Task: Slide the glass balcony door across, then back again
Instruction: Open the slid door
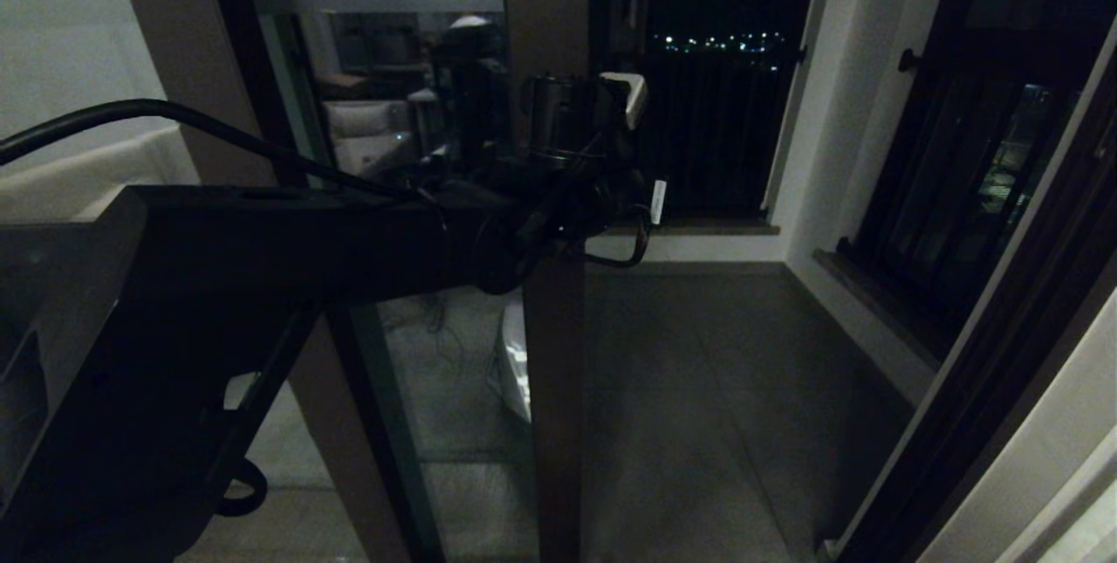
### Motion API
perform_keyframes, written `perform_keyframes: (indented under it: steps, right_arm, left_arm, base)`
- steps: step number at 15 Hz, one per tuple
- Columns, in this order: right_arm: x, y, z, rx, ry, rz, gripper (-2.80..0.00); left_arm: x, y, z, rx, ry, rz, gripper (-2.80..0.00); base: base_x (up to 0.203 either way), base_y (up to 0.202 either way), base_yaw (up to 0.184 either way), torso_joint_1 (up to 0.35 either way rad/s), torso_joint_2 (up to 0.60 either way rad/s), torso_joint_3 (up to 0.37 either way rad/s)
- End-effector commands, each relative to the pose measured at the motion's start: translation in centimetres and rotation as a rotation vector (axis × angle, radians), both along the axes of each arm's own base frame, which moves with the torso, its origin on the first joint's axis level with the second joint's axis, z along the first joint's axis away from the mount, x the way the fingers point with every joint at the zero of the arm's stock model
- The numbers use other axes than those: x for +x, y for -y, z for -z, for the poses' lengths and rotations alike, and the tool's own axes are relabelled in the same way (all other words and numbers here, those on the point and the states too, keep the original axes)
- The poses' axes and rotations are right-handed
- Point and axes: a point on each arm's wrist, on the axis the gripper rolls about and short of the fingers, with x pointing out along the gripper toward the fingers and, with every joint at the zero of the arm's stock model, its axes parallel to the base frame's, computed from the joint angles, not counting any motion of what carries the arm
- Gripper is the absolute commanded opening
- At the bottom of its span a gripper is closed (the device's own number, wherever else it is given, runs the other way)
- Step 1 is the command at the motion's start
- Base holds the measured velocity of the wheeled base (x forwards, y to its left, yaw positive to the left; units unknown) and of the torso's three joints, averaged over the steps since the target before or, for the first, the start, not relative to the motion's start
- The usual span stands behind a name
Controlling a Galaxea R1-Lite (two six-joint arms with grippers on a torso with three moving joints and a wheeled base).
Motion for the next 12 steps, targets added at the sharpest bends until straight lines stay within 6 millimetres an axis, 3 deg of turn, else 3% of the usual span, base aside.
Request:
perform_keyframes:
  steps: [1,12]
  right_arm:
    - [0.0,0.0,0.0,0.0,-0.002,-0.001,-2.8]
    - [0.0,0.0,0.0,0.0,-0.002,-0.001,-2.8]
  left_arm:
    - [0.6,-0.5,0.2,0.014,0.005,-0.031,-2.8]
    - [3.0,-2.5,1.5,0.048,-0.007,-0.116,-2.8]
  base:
    - [0.0,0.0,0.0,0.0,0.0,0.0]
    - [0.0,0.0,0.0,0.0,0.0,0.0]
